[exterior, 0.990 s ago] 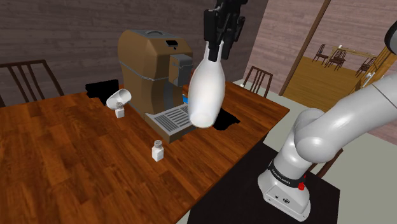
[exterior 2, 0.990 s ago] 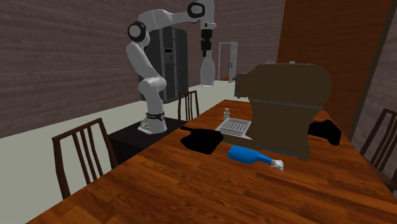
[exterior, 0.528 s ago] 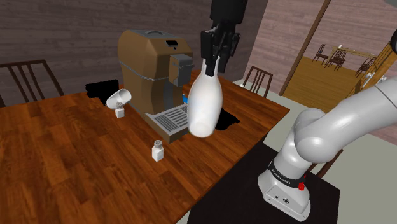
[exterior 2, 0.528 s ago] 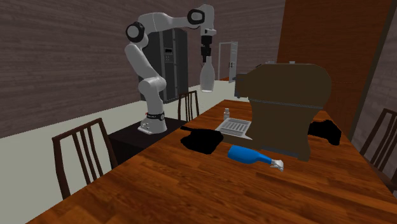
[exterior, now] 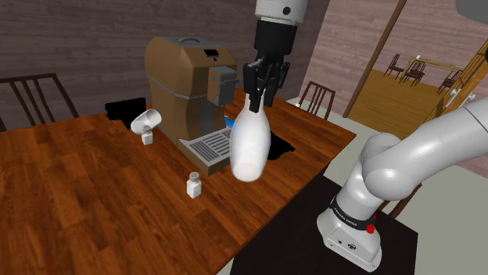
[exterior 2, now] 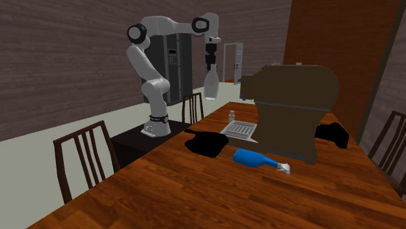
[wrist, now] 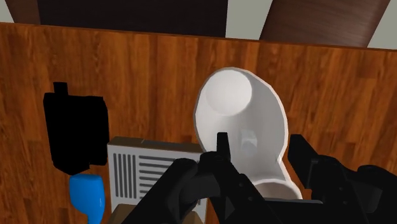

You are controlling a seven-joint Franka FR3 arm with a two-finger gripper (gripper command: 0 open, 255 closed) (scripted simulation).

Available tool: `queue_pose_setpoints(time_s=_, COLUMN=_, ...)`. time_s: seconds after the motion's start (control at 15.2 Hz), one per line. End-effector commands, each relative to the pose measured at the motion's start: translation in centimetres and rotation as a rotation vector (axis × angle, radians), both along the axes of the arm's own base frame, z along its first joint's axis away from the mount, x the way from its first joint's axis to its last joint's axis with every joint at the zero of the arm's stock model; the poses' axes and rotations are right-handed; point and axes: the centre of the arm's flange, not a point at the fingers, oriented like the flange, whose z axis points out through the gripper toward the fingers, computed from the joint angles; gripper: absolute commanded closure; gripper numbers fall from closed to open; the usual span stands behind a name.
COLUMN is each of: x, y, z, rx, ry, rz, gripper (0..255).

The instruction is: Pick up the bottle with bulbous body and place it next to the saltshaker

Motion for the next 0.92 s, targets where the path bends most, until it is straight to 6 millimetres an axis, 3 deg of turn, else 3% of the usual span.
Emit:
queue_pose_setpoints(time_s=0.0, x=0.0, y=0.0, z=-0.9, rx=0.001, ry=-0.001, rz=0.0, gripper=255)
queue_pose_setpoints(time_s=0.86, x=0.0, y=0.0, z=-7.8, rx=0.001, ry=-0.001, rz=0.0, gripper=255)
